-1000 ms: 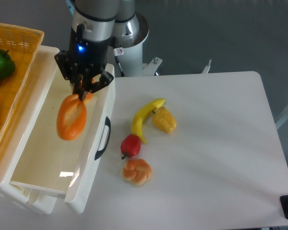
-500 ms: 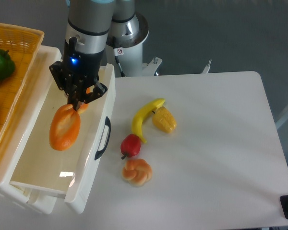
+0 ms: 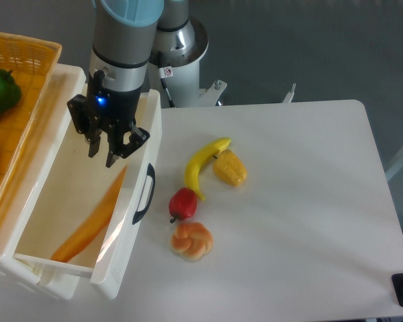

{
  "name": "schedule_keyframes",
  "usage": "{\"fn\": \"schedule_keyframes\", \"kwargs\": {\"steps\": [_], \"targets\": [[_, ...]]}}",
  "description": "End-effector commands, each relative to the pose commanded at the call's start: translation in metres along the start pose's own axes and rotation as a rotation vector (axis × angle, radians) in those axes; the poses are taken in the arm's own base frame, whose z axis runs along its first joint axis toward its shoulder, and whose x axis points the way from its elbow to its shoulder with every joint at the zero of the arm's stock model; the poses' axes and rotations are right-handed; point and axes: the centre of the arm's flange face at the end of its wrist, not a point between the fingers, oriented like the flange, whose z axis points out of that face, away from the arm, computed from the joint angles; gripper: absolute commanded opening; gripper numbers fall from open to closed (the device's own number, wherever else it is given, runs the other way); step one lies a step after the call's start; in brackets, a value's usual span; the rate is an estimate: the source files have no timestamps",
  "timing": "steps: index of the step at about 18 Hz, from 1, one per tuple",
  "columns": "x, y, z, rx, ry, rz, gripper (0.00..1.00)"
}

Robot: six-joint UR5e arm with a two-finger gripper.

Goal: Place the long bread in the upper white drawer

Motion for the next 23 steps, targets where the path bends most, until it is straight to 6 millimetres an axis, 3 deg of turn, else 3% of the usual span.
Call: {"fn": "schedule_keyframes", "kwargs": {"steps": [5,8,10,12,16,23], "targets": [[-0.007,0.001,-0.01,0.02,-0.022,0.005,0.6],[-0.033,0.011,-0.023,0.034,-0.049,-0.031,0.7],[-0.051,0.02,-0.028,0.035,-0.059,-0.052,0.91],[-0.062,0.026,-0.025,0.03,-0.063,-0.07,0.98],[-0.087,0.043,-0.029,-0.021,-0.131,-0.1,1.0],[-0.129,0.062,0.001,-0.255,-0.306,-0.064,1.0]]}}
